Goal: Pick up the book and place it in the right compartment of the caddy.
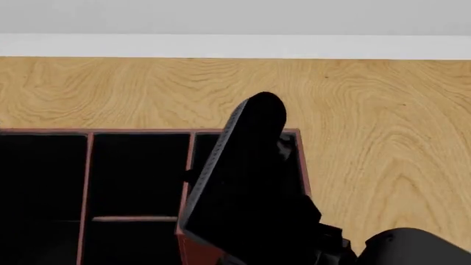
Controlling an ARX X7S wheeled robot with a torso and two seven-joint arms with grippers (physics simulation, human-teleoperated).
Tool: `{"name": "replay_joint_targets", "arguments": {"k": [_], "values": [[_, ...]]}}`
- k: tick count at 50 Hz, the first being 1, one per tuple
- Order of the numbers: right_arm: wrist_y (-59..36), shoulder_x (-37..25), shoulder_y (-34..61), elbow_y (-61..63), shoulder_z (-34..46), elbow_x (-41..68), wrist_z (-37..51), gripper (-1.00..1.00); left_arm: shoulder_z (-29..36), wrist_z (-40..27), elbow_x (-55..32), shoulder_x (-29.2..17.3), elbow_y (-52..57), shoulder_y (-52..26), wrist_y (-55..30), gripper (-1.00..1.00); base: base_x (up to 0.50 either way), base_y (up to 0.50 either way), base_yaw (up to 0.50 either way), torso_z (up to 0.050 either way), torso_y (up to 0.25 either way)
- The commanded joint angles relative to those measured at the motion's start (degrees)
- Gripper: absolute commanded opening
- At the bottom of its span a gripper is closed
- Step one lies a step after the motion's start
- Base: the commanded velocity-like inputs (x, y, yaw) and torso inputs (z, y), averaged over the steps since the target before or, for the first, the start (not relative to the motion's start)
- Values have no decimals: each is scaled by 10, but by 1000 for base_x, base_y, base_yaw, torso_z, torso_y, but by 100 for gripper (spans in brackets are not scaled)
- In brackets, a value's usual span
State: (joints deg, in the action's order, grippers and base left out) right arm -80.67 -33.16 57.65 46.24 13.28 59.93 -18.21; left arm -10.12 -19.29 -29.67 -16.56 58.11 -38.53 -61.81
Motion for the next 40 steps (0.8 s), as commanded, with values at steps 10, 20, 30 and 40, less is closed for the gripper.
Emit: {"name": "replay_joint_targets", "arguments": {"k": [10,20,30,40], "values": [[80,-21,-9,-53,154,-109,-55,100,-4,-18,-24,-13,-2,4,9,100,0,0,0,0,0],[92,-22,-17,-57,196,-128,-63,100,-3,-23,-31,-18,-5,3,18,100,0,0,0,0,0],[107,-19,-22,-59,236,-151,-67,100,-18,-37,-57,-25,8,2,9,100,0,0,0,0,0],[113,-19,-27,-45,262,-156,-69,100,-16,-45,-63,-34,3,14,27,100,0,0,0,0,0]]}}
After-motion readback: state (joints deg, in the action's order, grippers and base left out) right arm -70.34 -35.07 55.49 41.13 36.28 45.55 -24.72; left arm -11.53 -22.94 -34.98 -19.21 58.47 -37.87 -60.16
